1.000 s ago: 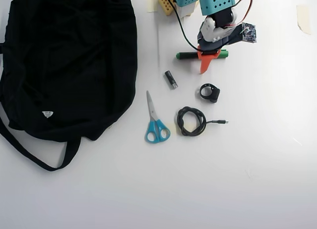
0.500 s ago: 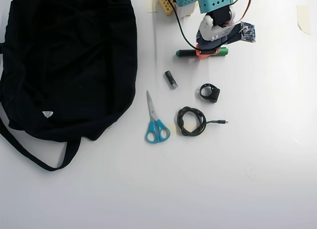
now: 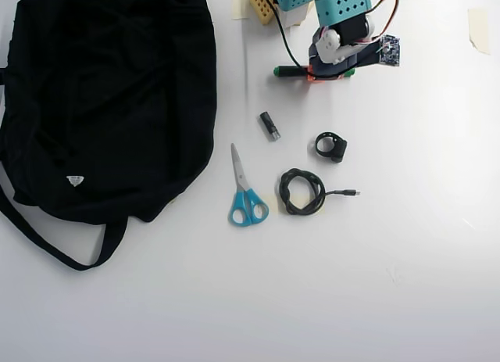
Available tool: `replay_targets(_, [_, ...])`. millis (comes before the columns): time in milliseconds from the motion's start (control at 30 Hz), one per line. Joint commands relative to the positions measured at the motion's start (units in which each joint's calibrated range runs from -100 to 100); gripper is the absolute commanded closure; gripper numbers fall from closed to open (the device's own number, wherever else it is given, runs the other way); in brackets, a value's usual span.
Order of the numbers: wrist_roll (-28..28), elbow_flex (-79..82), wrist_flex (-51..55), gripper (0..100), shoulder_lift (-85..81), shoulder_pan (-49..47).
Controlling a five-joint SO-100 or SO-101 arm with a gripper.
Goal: Put the green marker into the black bag
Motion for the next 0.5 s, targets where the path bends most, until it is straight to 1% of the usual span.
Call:
replay_targets(0, [-0.06,-9.42,10.33,98,-0.87,-0.15])
replay_targets(100, [-0.12,-15.53,15.24,98,-0.87,-0.08])
replay_targets(200, [-0.22,-21.19,17.74,98,-0.87,0.29])
replay_targets(467, [-4.10,-31.70,23.51,98,-0.95,0.00])
